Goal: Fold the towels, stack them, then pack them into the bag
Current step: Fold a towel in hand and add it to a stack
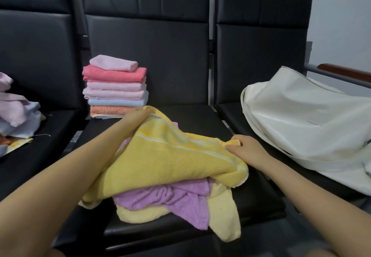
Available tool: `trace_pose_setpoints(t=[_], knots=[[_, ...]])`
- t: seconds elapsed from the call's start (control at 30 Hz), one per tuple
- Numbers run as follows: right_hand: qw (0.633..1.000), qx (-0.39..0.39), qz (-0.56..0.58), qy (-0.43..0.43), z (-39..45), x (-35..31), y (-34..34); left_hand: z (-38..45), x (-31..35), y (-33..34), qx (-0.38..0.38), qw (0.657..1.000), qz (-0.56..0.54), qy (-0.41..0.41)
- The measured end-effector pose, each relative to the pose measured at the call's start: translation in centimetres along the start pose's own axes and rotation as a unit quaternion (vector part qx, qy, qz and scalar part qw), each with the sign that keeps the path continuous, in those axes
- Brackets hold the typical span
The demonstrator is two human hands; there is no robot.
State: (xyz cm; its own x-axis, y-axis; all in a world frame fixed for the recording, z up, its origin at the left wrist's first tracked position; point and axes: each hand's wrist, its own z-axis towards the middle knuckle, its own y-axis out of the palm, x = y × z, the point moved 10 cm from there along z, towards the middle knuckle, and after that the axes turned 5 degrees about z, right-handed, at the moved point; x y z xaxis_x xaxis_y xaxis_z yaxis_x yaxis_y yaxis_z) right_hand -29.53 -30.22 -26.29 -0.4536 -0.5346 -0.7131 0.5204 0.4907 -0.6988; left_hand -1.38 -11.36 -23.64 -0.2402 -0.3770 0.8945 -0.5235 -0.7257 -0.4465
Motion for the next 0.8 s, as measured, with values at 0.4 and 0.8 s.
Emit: trace_pose_setpoints(t=[0.4,0.8], knots=[[1.0,0.008,0.0,0.016,1.3,0.5,0.3,1.9,-1.5,0.8,-0.033,0.986,0.152,-0.061],[0.995,-0.045,0.057,0.075,-0.3,0.4,0.0,-1.0,1.2,-1.0,-0.051,0.983,0.174,0.04]])
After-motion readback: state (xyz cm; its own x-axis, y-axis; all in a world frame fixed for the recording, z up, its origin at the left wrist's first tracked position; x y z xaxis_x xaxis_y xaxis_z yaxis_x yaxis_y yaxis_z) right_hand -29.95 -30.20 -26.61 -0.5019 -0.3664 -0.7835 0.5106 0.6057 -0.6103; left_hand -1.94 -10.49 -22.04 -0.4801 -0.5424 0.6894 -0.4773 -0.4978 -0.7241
